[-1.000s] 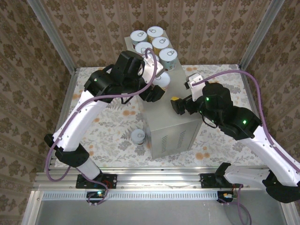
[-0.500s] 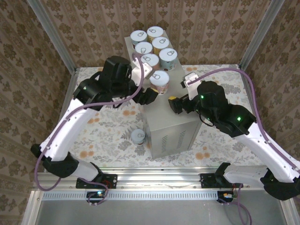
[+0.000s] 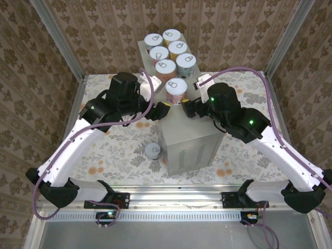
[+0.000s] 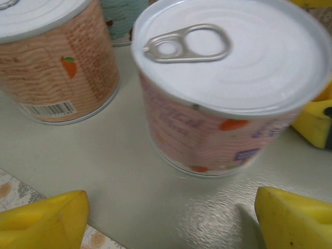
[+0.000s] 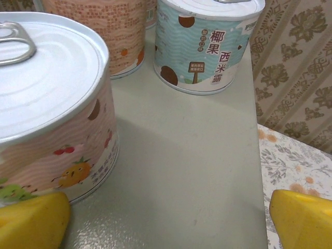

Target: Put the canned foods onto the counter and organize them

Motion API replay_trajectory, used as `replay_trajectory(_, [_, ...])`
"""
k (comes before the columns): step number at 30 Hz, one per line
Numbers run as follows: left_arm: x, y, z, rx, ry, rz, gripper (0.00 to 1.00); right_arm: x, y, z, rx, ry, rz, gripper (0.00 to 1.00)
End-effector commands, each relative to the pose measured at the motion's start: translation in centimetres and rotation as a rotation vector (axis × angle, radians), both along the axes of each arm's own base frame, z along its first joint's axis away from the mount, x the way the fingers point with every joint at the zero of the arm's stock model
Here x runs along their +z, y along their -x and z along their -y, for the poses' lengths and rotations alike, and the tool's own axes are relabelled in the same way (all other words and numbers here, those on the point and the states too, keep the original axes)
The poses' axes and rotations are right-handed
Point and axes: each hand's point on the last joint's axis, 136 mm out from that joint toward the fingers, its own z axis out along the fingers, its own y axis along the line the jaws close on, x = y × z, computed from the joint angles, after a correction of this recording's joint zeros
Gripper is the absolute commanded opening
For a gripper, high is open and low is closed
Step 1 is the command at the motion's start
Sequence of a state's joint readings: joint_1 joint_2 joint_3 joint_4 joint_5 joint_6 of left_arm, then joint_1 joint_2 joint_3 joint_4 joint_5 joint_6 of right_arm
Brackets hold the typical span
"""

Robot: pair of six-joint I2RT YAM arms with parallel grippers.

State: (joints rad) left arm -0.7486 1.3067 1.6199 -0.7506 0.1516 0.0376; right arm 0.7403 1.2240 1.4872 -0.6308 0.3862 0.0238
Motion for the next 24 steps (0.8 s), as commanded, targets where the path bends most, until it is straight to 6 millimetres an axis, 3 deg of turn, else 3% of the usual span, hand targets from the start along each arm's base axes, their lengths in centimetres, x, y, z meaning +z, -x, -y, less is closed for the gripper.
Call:
replay_trajectory(1, [1.3,-1.1,-0.4,0.051,0.062,0.037,0.84,1.7,-0.9,0.4,-0.049,-0.032,0.047,1.0])
replay_trajectory(24, [0.2,-4.8,-1.5,0.124,0.11,0.011,0.83,0.6,-2.7,0.1,-0.07,-0.034,0.024,1.0])
